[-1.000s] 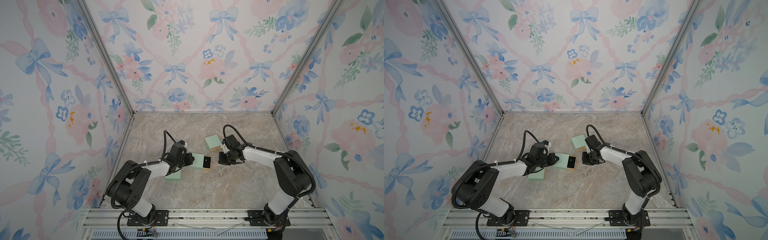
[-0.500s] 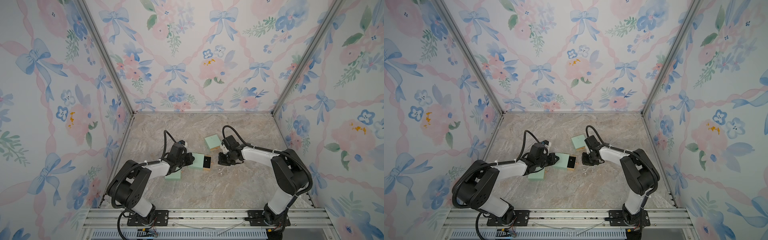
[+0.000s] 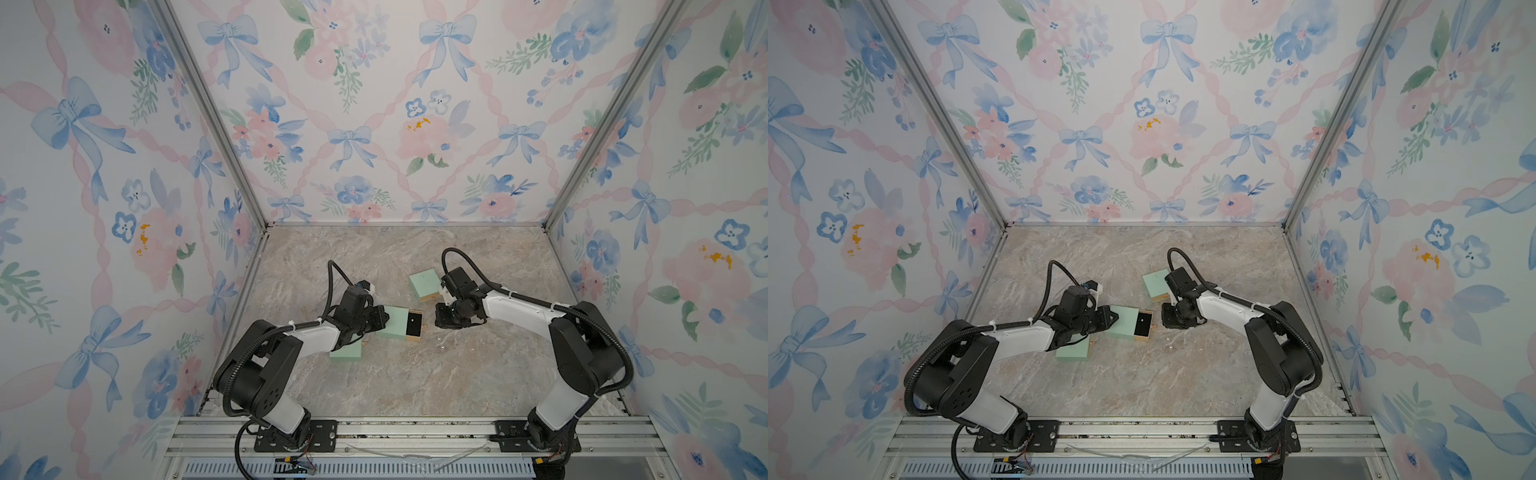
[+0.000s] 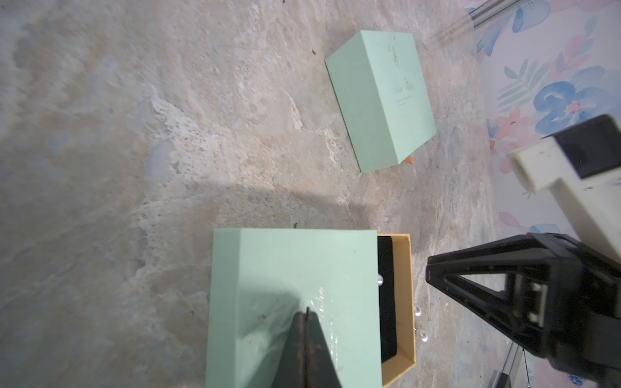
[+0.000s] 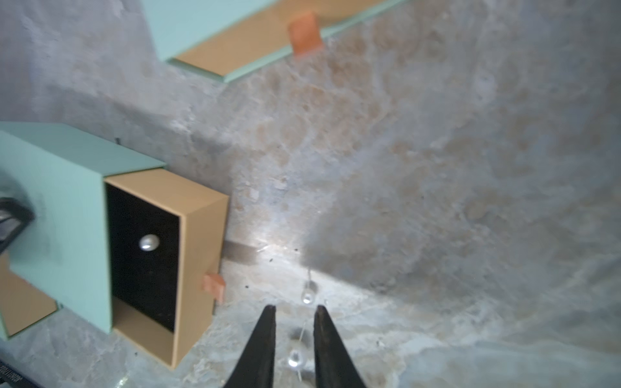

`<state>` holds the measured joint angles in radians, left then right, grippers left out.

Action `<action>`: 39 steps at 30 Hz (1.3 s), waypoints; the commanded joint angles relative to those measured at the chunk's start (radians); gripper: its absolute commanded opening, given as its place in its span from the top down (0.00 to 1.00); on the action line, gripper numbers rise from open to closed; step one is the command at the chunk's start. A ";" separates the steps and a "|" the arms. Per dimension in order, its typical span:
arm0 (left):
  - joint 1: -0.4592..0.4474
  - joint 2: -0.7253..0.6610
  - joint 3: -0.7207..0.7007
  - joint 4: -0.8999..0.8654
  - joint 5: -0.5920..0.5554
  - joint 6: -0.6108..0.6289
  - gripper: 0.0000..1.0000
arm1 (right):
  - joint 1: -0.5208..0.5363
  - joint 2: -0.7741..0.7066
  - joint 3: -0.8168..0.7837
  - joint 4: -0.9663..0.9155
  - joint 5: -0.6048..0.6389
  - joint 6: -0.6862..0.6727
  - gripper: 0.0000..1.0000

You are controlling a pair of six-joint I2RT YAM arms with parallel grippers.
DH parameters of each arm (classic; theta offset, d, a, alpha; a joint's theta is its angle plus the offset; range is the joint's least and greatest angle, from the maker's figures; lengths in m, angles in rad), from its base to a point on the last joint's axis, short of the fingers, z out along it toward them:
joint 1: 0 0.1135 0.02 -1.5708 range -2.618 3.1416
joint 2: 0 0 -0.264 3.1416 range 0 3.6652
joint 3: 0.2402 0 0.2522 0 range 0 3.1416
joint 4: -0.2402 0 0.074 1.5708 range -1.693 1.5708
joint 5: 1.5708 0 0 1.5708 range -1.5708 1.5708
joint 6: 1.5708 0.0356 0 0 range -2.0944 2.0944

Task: Take out the earrings from the drawer-style jewelry box
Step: Place the earring at the center of the board, then pick up the earring from the drawer.

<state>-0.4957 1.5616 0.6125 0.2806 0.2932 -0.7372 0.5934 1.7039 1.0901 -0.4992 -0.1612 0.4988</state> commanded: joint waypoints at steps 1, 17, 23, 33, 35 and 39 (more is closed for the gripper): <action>0.004 0.056 -0.043 -0.161 -0.040 0.016 1.00 | 0.068 -0.044 0.079 -0.077 0.054 -0.024 0.76; 0.004 0.046 -0.057 -0.149 -0.035 0.015 1.00 | 0.201 0.143 0.253 -0.079 0.143 -0.002 0.77; 0.005 0.042 -0.061 -0.147 -0.037 0.013 1.00 | 0.203 0.176 0.268 -0.085 0.180 0.002 0.77; 0.005 0.040 -0.058 -0.150 -0.038 0.016 1.00 | 0.203 0.224 0.300 -0.090 0.173 0.004 0.78; 0.005 0.039 -0.059 -0.152 -0.041 0.016 1.00 | 0.201 0.228 0.306 -0.097 0.177 0.002 0.78; 0.005 0.040 -0.057 -0.158 -0.048 0.019 1.00 | 0.201 0.238 0.315 -0.106 0.183 -0.002 0.78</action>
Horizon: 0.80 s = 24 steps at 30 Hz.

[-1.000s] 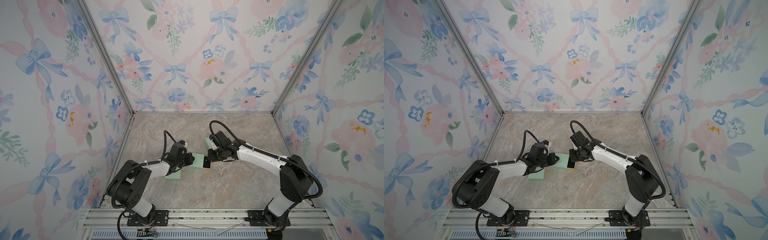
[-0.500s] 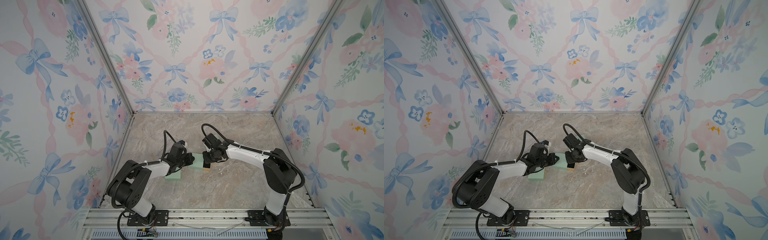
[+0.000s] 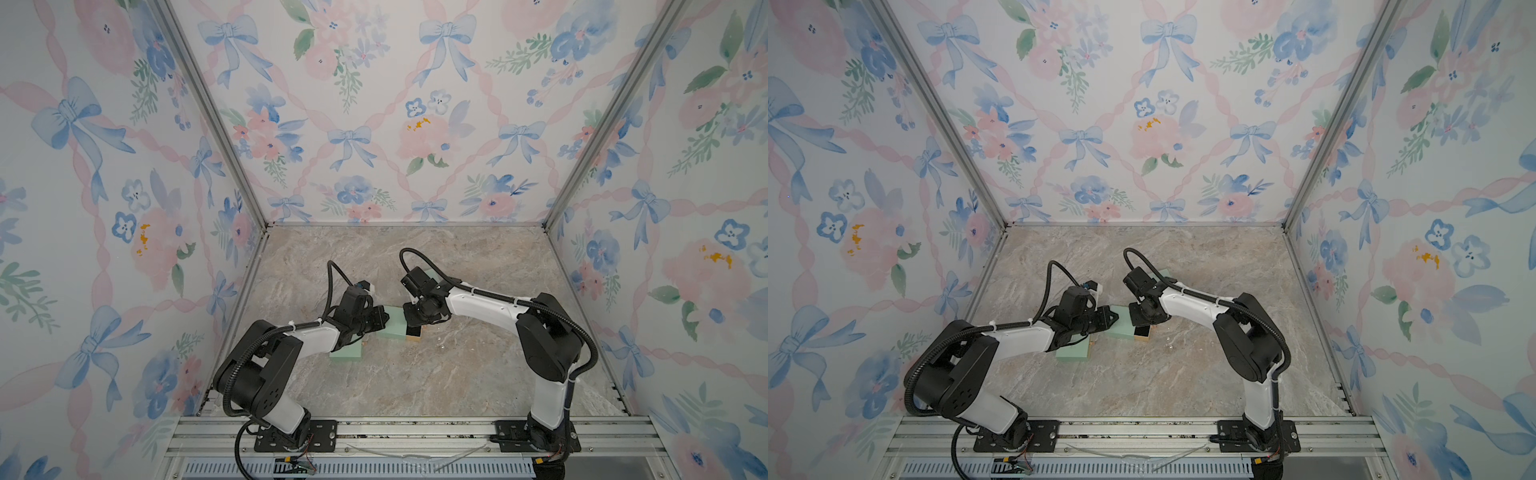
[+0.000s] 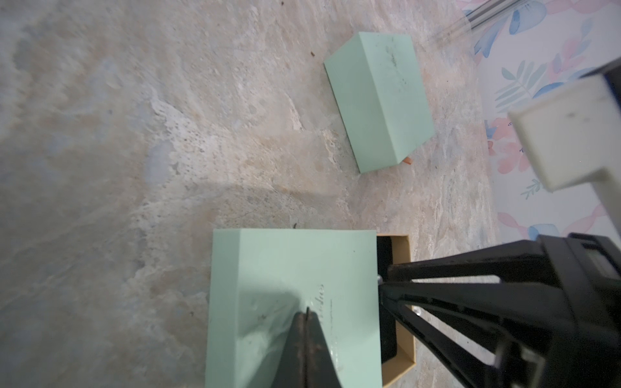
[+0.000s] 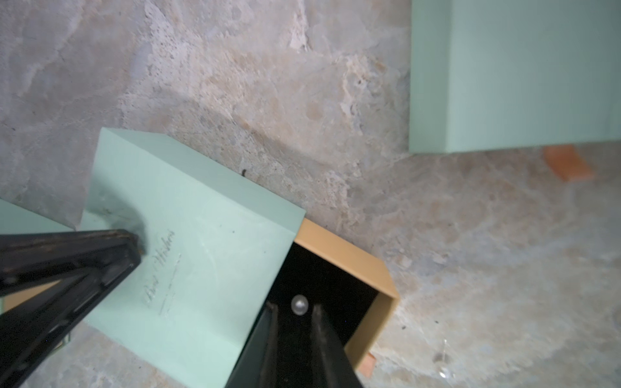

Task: Take out the earrings from the drawer-style jewelry box
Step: Pick up the earring from the drawer.

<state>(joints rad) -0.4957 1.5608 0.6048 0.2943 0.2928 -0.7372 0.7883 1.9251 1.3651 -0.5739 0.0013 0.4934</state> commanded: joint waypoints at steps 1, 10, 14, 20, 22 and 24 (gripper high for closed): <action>0.005 0.040 -0.048 -0.173 -0.047 0.021 1.00 | 0.006 0.018 0.041 -0.032 0.020 0.004 0.78; 0.004 0.048 -0.045 -0.175 -0.048 0.025 1.00 | 0.006 0.036 0.049 -0.034 0.012 0.004 0.79; 0.005 0.048 -0.047 -0.175 -0.049 0.024 1.00 | 0.005 0.040 0.047 -0.037 0.012 0.001 0.80; 0.004 0.052 -0.048 -0.170 -0.049 0.024 1.00 | 0.002 0.043 0.045 -0.035 0.011 0.001 0.80; 0.005 0.052 -0.048 -0.170 -0.049 0.023 1.00 | 0.001 0.046 0.043 -0.034 0.009 0.001 0.80; 0.004 0.055 -0.048 -0.167 -0.047 0.022 1.00 | 0.001 0.049 0.044 -0.034 0.009 0.001 0.80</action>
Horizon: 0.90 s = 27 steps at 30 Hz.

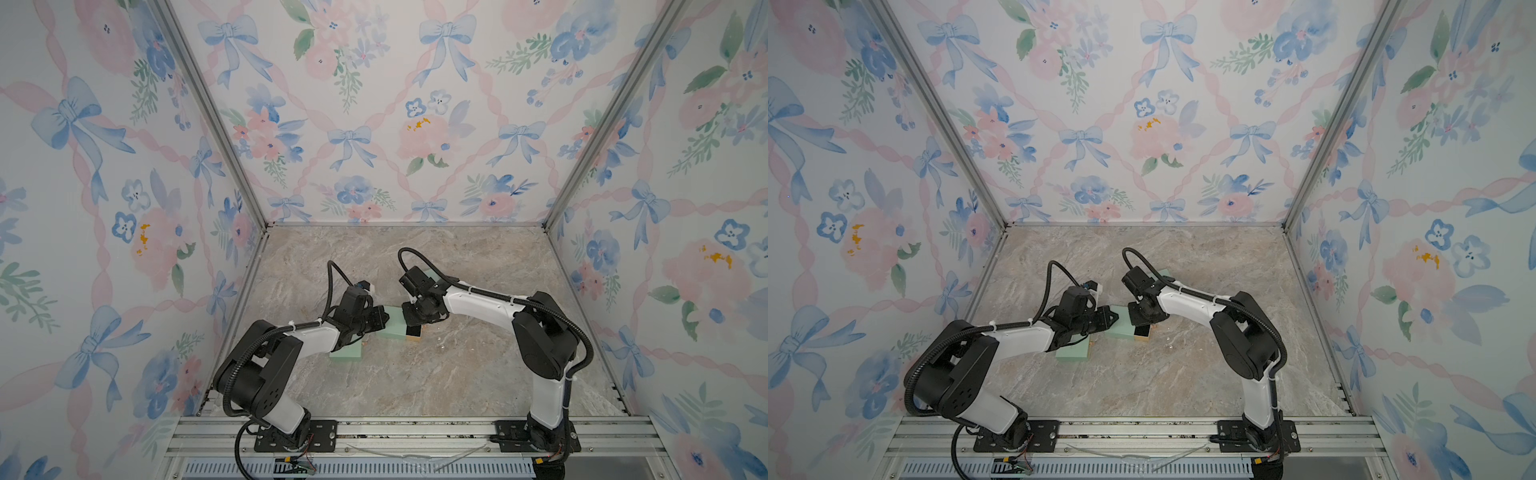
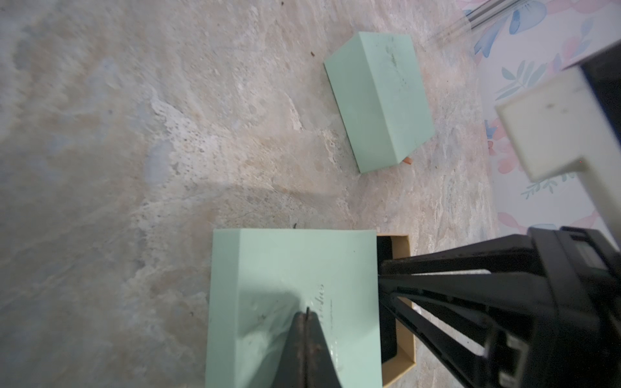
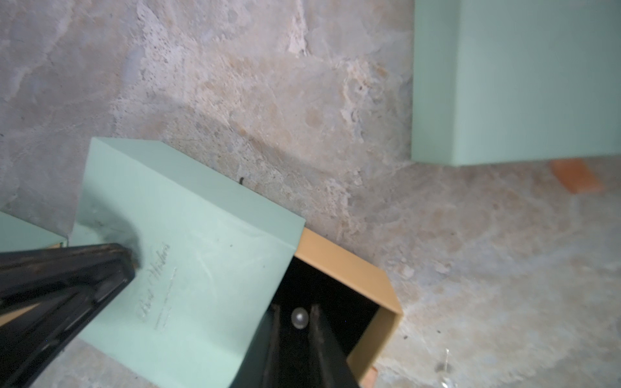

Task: Take out the earrings from the drawer-style jewelry box
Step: Pick up the earring from the drawer.

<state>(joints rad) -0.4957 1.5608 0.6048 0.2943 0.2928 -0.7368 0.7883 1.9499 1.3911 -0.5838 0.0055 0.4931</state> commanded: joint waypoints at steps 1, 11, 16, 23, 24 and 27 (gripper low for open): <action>0.005 0.056 -0.049 -0.167 -0.047 0.022 1.00 | -0.001 0.025 0.017 -0.024 0.005 0.001 0.80; 0.005 0.051 -0.051 -0.169 -0.050 0.022 1.00 | -0.009 0.024 0.007 -0.019 0.004 -0.001 0.80; 0.004 0.050 -0.051 -0.172 -0.051 0.022 1.00 | -0.015 0.016 -0.007 -0.009 -0.005 0.003 0.80; 0.005 0.047 -0.052 -0.174 -0.052 0.021 1.00 | -0.023 -0.007 -0.031 0.012 -0.014 0.009 0.82; 0.004 0.047 -0.051 -0.174 -0.052 0.021 1.00 | -0.027 -0.012 -0.036 0.017 -0.019 0.012 0.82; 0.004 0.048 -0.051 -0.175 -0.053 0.020 1.00 | -0.034 -0.020 -0.043 0.023 -0.022 0.012 0.82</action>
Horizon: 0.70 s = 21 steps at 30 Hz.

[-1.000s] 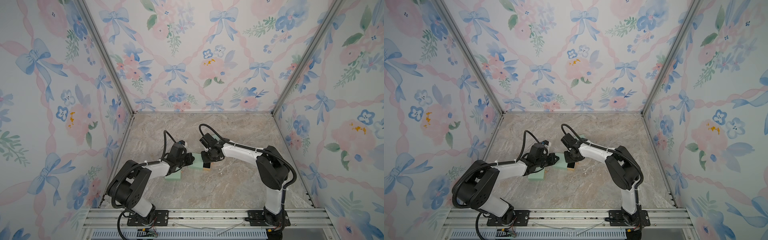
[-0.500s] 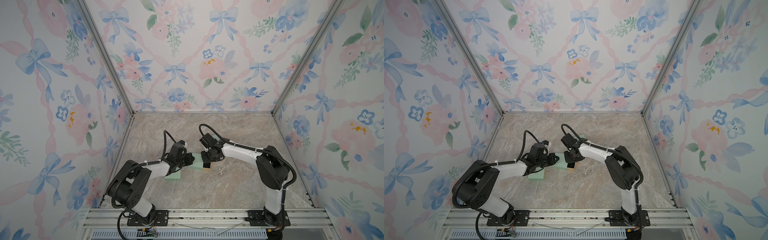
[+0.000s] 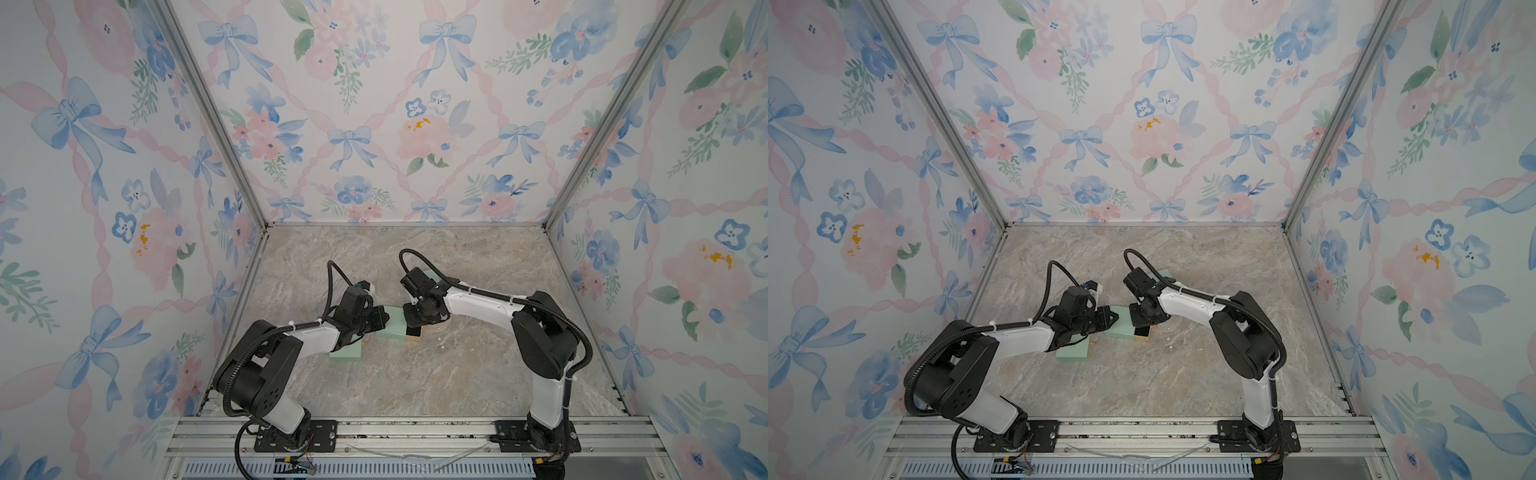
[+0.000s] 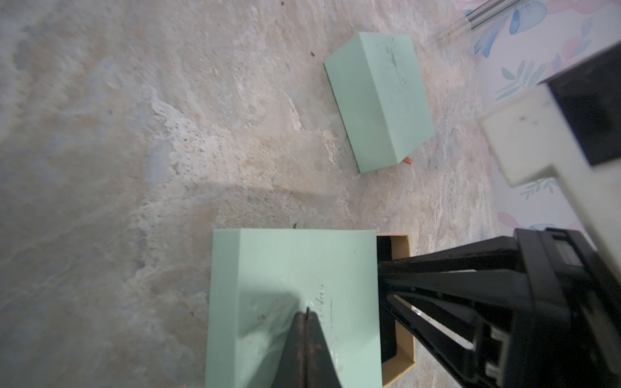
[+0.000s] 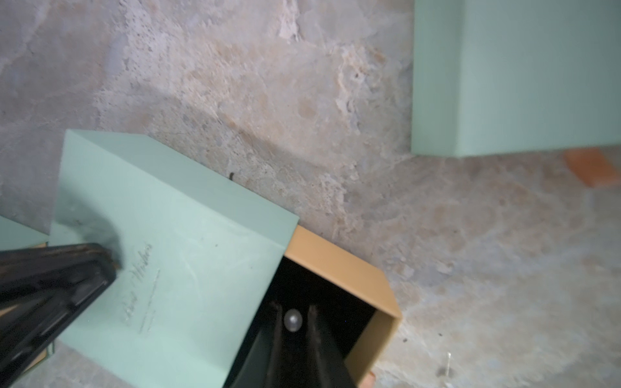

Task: Take out the earrings from the drawer-style jewelry box
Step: Pick up the earring from the drawer.

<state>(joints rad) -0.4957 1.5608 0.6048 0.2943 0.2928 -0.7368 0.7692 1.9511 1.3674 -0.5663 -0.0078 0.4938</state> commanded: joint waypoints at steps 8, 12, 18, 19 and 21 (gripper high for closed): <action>0.004 0.047 -0.052 -0.175 -0.053 0.020 1.00 | -0.020 -0.015 -0.020 0.019 -0.028 0.011 0.82; 0.005 0.047 -0.053 -0.175 -0.054 0.020 1.00 | -0.020 -0.002 -0.014 0.022 -0.037 0.012 0.82; 0.004 0.047 -0.055 -0.175 -0.057 0.020 1.00 | -0.021 0.009 -0.016 0.026 -0.043 0.014 0.83; 0.004 0.046 -0.054 -0.174 -0.056 0.020 1.00 | -0.020 0.008 -0.017 0.026 -0.042 0.014 0.83; 0.005 0.047 -0.054 -0.175 -0.057 0.020 1.00 | -0.022 0.005 -0.018 0.026 -0.041 0.014 0.84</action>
<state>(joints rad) -0.4957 1.5608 0.6044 0.2943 0.2924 -0.7372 0.7589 1.9507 1.3643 -0.5404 -0.0406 0.4969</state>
